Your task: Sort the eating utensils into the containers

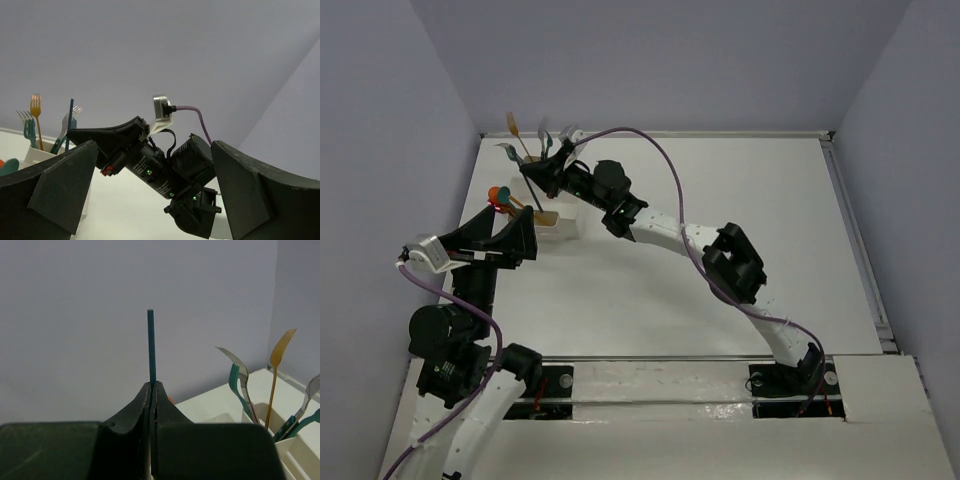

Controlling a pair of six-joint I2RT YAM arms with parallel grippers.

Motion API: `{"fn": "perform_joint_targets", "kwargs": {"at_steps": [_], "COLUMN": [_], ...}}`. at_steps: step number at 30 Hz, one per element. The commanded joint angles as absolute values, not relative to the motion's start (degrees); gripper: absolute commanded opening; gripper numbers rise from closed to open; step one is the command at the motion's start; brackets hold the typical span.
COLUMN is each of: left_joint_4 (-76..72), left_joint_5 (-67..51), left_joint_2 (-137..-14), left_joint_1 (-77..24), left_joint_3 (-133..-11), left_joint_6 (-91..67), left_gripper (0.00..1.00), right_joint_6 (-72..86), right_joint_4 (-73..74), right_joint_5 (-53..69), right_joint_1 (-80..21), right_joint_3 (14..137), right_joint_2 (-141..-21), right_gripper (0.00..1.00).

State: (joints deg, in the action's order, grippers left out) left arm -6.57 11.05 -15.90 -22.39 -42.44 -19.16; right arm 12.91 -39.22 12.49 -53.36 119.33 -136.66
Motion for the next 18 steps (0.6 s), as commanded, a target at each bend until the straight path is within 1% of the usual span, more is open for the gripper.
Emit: {"fn": "perform_joint_targets", "kwargs": {"at_steps": [1, 16, 17, 18], "left_joint_4": [-9.0, -9.1, -9.1, -9.1], "left_joint_5": [11.3, 10.9, 10.9, 10.9], "left_joint_2": [-15.7, -15.7, -15.6, -15.7], "left_joint_1": [-22.1, -22.1, -22.1, -22.1], "left_joint_3": [-42.2, -42.2, -42.2, -42.2], "left_joint_6": [-18.8, -18.9, -18.9, -18.9], "left_gripper": [0.99, 0.99, 0.99, 0.99], "right_joint_6": [13.5, 11.0, 11.1, 11.0], "right_joint_4": [-42.4, -41.0, -40.9, -41.0], "right_joint_5": [13.2, 13.2, 13.3, 13.3], "right_joint_1": [-53.7, -53.7, -53.7, -53.7], "right_joint_3": [117.3, 115.6, 115.5, 115.4], "right_joint_2": [-136.5, -137.5, -137.7, -137.8], "right_gripper": [0.00, 0.00, 0.01, 0.03]}}
